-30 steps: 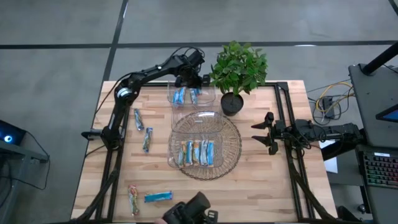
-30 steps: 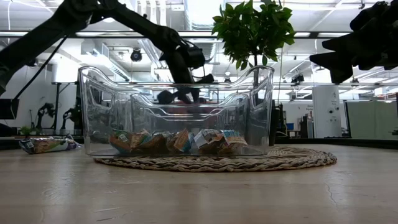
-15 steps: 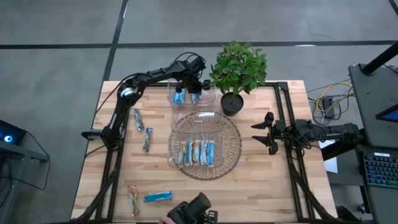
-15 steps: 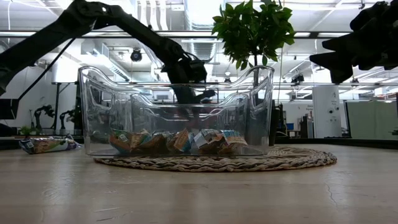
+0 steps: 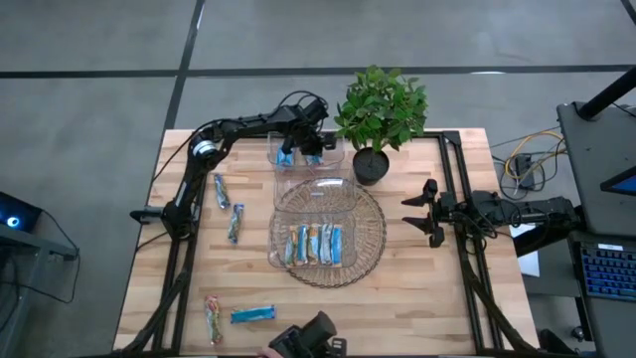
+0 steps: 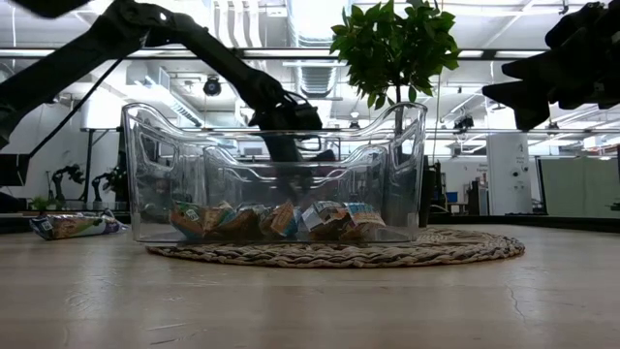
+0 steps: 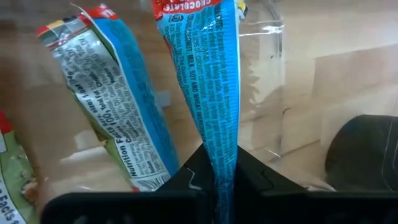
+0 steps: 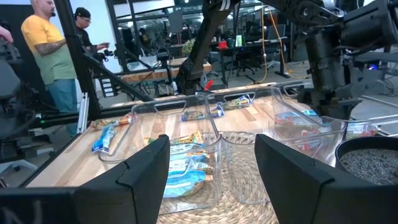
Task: Pick and place Granola Bars by type
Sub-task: Put the red granola bar into the top transparent bin
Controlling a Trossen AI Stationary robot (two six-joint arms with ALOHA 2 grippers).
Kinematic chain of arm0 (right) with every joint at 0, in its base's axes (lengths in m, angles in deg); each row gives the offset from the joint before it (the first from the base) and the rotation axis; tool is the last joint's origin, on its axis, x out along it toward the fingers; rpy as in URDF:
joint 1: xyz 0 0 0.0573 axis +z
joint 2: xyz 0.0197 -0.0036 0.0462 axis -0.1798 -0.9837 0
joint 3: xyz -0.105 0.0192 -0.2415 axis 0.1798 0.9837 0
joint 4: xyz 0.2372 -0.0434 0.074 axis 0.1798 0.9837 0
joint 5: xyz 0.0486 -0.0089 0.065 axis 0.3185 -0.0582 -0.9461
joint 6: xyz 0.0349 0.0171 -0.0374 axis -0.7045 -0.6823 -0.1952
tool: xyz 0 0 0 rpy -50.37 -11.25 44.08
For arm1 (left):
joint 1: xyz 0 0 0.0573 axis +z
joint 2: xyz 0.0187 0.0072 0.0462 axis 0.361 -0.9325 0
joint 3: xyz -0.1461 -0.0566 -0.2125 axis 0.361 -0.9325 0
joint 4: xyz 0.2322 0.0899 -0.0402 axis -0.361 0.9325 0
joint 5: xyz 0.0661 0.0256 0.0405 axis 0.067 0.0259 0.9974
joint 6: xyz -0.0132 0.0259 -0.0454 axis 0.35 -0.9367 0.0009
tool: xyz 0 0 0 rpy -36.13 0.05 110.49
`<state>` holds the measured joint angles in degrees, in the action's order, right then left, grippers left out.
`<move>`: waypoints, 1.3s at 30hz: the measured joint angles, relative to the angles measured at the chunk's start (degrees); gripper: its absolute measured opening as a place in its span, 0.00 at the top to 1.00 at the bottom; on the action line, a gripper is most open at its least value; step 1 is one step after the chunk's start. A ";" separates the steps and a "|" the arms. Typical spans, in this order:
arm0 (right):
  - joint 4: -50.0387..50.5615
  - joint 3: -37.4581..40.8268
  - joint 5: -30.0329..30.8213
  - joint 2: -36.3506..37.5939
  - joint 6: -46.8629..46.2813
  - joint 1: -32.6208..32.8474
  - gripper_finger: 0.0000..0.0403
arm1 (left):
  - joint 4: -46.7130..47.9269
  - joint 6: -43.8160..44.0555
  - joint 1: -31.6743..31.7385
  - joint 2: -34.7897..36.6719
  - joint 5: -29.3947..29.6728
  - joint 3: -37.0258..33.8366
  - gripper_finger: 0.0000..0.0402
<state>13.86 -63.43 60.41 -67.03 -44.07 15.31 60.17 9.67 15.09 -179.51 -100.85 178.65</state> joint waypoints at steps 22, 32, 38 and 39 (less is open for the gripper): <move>0.00 0.00 0.00 -0.01 0.00 0.01 0.44 | -0.85 0.80 0.00 0.00 1.77 0.86 0.65; 0.00 0.00 0.00 0.00 0.00 0.01 0.44 | 4.01 0.26 0.02 1.60 1.52 3.23 0.62; 0.00 0.00 0.04 -0.02 0.00 0.00 0.44 | 9.85 -2.89 0.02 4.43 1.94 5.92 0.62; 0.00 0.00 0.03 0.02 0.00 0.01 0.44 | 11.07 -3.93 0.02 5.12 2.00 6.65 0.62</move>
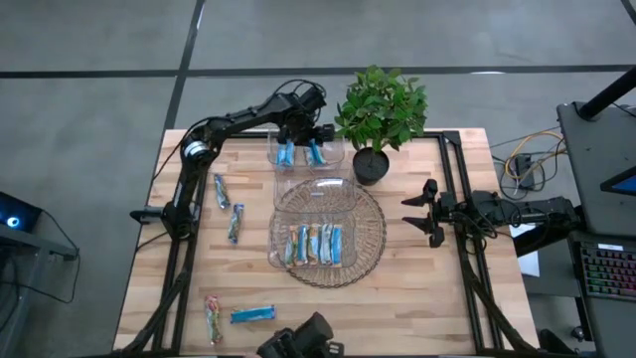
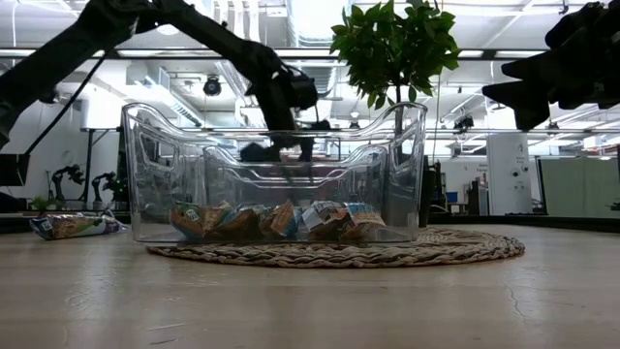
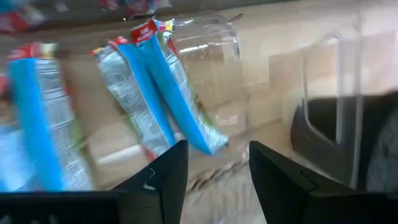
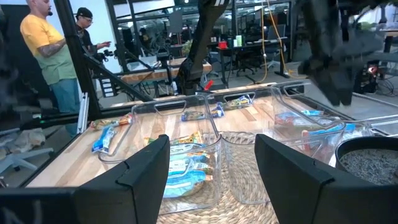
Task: Pick and place Granola Bars by type
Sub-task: Put the red granola bar into the top transparent bin
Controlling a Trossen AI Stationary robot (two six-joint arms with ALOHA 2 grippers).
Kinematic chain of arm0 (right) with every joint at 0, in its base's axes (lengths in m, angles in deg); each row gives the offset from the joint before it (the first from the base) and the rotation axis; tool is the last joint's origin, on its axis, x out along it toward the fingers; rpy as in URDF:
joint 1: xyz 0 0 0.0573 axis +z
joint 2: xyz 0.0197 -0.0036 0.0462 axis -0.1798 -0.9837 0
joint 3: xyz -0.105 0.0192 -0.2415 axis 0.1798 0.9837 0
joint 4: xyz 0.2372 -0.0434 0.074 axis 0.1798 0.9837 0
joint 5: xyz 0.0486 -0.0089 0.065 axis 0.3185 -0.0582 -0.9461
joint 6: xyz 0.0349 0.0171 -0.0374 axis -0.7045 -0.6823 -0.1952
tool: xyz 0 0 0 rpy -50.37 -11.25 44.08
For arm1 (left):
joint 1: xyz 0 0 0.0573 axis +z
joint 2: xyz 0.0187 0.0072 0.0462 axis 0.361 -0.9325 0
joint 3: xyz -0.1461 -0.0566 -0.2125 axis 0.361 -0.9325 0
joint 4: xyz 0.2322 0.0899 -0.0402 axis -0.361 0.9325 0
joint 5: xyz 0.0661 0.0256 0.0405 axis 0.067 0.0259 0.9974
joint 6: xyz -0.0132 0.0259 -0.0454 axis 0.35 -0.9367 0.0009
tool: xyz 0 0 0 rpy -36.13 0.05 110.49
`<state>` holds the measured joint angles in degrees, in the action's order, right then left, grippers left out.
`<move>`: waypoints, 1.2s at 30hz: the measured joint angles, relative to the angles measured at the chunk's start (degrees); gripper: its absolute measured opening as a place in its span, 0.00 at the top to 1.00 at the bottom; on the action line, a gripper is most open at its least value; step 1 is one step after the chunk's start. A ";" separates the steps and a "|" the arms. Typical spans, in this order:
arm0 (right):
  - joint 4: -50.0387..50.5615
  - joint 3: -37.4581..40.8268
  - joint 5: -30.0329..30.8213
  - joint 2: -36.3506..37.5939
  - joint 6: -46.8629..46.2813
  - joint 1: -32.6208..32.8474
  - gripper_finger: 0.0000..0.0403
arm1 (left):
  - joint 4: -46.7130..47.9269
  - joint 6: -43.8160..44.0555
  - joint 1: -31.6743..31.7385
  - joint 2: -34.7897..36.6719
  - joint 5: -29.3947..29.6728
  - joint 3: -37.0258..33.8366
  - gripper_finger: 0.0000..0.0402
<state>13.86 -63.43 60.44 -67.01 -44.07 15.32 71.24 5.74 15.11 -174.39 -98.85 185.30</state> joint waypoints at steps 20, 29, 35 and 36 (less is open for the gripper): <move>-0.02 0.02 -0.02 0.00 0.00 0.01 0.44 | 12.46 -10.12 -4.75 21.86 1.68 0.64 0.62; -0.02 0.02 -0.03 -0.02 0.00 -0.01 0.44 | 14.00 -2.74 -9.98 33.42 1.58 -11.58 0.62; -0.01 0.02 -0.03 -0.02 0.00 -0.01 0.44 | 12.56 2.59 -15.41 42.72 1.72 -24.38 0.62; -0.02 0.02 -0.03 -0.02 0.00 0.00 0.44 | 12.39 3.36 -16.53 43.95 1.70 -26.07 0.62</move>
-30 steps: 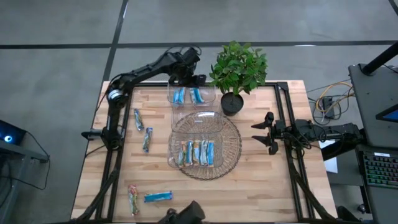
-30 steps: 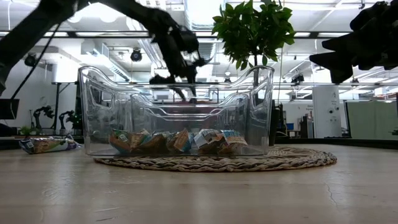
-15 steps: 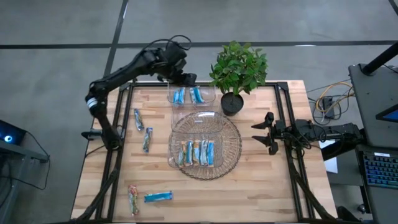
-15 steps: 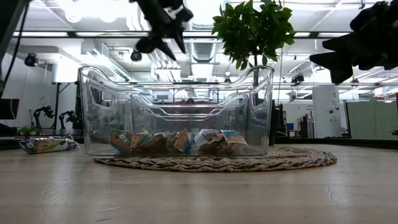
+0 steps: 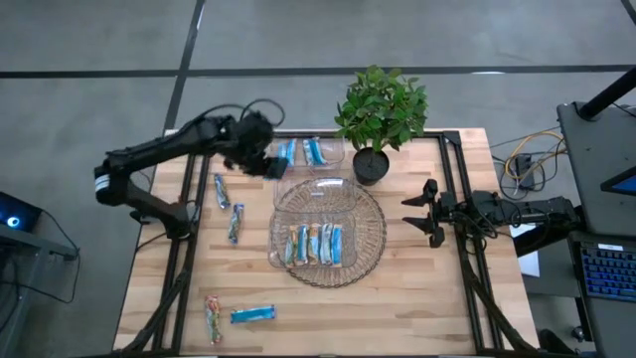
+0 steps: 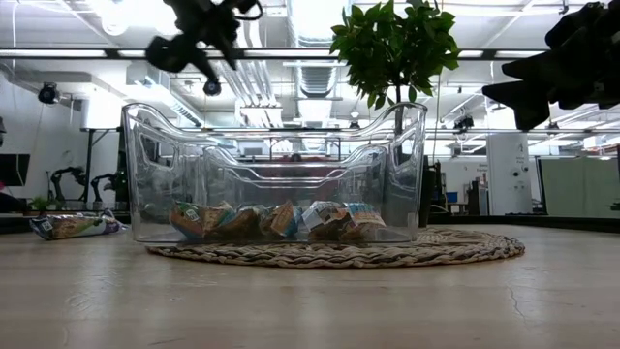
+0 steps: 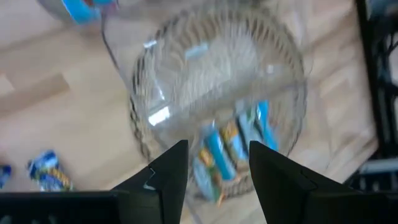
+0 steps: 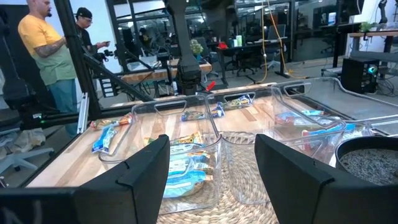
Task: Pick and place Granola Bars by type
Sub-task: Put the red granola bar into the top transparent bin
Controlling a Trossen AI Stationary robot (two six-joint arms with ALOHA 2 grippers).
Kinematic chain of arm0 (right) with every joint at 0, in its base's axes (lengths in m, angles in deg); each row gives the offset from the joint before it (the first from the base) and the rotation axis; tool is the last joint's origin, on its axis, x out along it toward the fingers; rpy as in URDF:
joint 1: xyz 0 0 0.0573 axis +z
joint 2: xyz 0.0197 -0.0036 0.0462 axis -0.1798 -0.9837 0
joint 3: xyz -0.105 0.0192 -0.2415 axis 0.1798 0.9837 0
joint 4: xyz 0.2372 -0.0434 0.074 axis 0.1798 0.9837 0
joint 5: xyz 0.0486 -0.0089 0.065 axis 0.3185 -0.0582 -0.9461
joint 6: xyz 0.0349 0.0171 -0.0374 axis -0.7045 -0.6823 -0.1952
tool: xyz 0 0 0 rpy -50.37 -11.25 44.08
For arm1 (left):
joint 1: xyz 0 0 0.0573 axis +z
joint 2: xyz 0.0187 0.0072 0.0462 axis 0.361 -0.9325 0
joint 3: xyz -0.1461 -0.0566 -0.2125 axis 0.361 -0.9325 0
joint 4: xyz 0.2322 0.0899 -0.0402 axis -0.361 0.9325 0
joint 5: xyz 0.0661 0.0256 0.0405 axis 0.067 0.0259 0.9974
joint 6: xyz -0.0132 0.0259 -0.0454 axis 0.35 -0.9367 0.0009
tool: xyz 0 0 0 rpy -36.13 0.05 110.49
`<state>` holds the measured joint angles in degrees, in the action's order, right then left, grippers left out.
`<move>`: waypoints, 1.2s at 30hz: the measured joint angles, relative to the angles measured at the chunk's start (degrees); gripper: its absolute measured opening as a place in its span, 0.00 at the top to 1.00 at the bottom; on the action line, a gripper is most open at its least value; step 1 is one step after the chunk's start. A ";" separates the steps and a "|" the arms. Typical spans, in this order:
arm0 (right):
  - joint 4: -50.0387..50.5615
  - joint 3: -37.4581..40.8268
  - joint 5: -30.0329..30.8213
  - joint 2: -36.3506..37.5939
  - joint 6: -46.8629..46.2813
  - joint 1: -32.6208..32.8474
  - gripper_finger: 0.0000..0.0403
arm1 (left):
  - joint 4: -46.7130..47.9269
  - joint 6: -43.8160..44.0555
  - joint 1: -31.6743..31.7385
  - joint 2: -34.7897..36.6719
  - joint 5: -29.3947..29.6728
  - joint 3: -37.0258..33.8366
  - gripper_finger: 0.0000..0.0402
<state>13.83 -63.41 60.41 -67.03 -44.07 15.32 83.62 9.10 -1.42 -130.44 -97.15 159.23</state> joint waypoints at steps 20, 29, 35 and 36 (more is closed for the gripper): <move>0.00 0.00 0.02 0.00 0.00 0.01 0.44 | 2.63 -23.88 -28.42 6.50 -11.80 -10.89 0.62; 0.02 0.00 0.00 0.00 0.00 -0.01 0.44 | 7.17 -40.07 -44.28 6.52 -13.76 -13.05 0.62; 0.02 0.00 0.00 0.00 0.00 0.00 0.44 | 6.22 -47.85 -56.06 6.86 -12.08 -17.61 0.62; 0.02 0.00 0.00 0.00 0.00 0.01 0.44 | 6.10 -47.70 -57.74 6.91 -11.41 -18.25 0.62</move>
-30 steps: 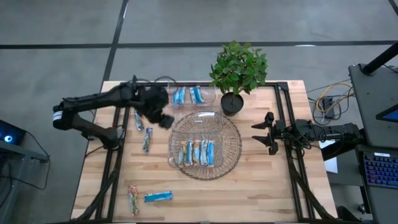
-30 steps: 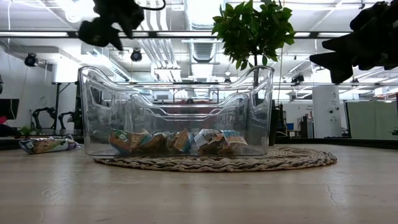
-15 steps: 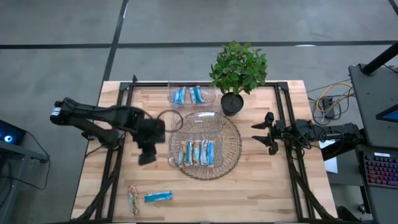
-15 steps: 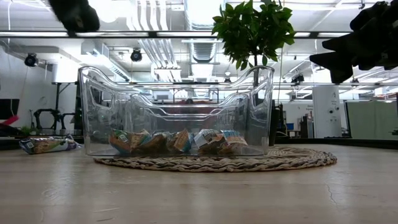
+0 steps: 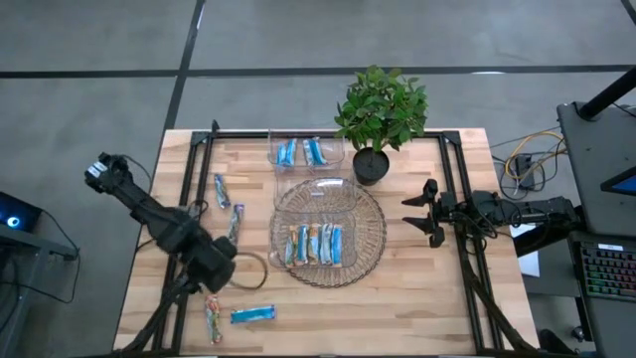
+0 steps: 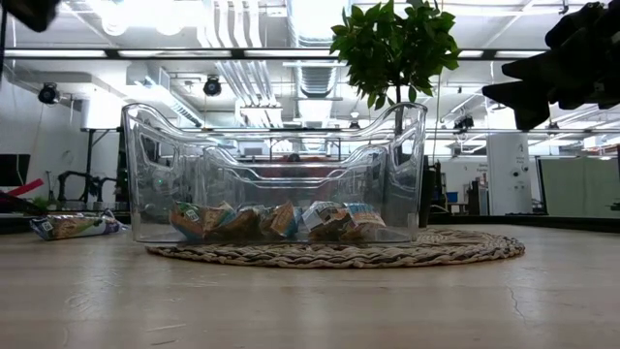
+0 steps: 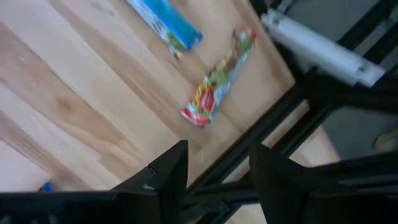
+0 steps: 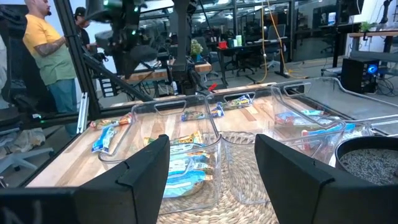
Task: Pick and place Granola Bars by type
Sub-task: Put the red granola bar into the top transparent bin
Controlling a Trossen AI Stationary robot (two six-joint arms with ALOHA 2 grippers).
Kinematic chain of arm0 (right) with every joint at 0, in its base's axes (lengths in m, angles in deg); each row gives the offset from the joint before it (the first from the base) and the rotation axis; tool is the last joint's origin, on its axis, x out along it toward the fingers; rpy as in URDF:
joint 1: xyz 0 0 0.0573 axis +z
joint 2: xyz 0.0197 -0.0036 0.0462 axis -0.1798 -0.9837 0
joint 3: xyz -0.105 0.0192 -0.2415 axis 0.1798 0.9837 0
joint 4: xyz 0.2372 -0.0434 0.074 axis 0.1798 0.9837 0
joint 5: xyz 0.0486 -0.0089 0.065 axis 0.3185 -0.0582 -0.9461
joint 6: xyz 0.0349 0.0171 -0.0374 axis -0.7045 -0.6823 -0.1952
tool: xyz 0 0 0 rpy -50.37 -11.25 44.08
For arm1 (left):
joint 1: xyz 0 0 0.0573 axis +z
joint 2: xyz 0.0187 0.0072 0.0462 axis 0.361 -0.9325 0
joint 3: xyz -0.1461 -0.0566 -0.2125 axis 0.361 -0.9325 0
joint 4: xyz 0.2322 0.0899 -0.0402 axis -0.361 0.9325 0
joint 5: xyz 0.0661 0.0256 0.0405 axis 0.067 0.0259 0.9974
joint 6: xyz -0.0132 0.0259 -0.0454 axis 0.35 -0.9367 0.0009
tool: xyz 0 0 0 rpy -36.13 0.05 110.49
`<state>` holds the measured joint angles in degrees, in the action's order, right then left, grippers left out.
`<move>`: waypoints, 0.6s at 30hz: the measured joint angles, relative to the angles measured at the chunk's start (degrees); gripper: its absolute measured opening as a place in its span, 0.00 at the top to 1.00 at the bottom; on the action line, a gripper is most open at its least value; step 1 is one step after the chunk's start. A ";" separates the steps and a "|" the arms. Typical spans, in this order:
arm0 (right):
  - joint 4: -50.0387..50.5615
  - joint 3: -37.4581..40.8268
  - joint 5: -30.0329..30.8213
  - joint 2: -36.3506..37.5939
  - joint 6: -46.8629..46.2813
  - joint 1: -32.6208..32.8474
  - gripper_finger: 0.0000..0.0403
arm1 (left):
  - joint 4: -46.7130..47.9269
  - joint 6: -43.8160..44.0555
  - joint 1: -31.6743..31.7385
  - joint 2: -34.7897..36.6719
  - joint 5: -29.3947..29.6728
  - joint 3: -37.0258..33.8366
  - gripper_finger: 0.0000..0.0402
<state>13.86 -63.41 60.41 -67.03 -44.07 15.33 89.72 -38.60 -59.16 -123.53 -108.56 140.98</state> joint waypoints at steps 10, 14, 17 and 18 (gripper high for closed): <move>0.00 0.00 0.00 0.00 0.00 -0.02 0.44 | -10.85 0.96 -12.18 -0.04 3.32 -7.71 0.55; 0.00 0.00 0.00 0.00 0.00 0.00 0.44 | -14.76 0.00 -15.29 -0.06 5.29 -10.47 0.45; 0.00 0.00 0.00 -0.02 0.00 0.00 0.44 | -17.47 -0.92 -17.50 -0.51 6.25 -13.27 0.41; 0.00 0.00 0.00 0.00 0.00 0.00 0.44 | -18.54 -0.86 -18.15 -0.59 6.58 -14.23 0.41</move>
<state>13.86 -63.41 60.41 -67.03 -44.07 15.33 71.18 -39.47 -77.30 -124.12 -101.98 126.75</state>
